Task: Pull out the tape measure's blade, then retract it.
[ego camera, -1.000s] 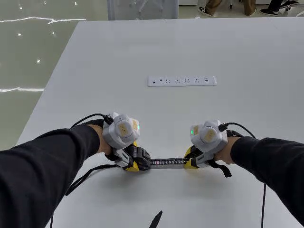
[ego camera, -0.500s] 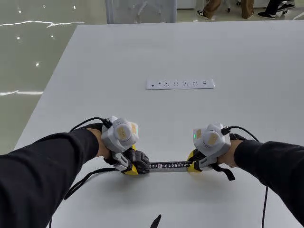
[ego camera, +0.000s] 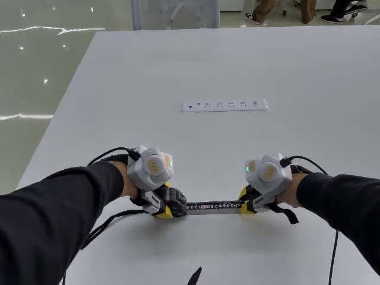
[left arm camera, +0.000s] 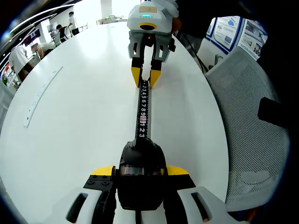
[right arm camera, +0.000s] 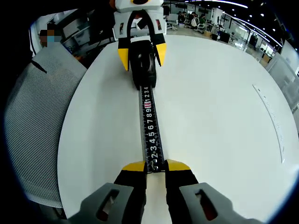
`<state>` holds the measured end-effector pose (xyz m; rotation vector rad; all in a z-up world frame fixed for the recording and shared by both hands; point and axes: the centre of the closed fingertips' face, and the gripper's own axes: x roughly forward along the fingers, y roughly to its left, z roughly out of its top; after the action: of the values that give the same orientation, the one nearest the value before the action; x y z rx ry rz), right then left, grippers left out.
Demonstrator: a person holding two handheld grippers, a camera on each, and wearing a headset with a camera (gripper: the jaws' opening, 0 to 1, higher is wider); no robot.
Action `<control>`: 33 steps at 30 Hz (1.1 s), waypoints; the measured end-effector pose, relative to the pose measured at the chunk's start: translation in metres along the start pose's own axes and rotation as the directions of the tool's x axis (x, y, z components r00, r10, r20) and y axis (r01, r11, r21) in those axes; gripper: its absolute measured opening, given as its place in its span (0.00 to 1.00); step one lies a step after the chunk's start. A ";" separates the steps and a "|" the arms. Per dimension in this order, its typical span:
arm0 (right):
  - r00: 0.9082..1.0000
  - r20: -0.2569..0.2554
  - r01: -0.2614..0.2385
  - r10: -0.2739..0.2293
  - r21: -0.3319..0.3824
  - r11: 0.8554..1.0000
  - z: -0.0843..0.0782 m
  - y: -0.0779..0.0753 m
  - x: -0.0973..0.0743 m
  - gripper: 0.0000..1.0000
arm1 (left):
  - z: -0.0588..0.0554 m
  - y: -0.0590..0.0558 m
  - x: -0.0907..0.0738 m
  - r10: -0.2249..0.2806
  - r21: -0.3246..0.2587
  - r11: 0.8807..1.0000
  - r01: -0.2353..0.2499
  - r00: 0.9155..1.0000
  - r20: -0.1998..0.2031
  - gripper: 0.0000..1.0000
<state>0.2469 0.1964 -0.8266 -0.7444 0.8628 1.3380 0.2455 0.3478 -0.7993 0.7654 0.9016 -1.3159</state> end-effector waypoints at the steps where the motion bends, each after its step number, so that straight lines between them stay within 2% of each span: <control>1: 1.000 -0.001 0.000 0.000 0.000 1.000 -0.001 0.000 -0.001 0.10 | 0.000 0.000 0.000 0.000 0.000 1.000 0.000 1.000 0.000 0.35; 33: 0.999 -0.038 0.027 -0.026 0.032 0.999 -0.040 -0.004 -0.024 0.10 | 0.000 -0.001 0.001 0.006 -0.001 1.000 -0.006 1.000 -0.003 0.35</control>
<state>0.2465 0.1497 -0.8265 -0.7553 0.8997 1.2875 0.2446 0.3474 -0.7998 0.7688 0.9016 -1.3095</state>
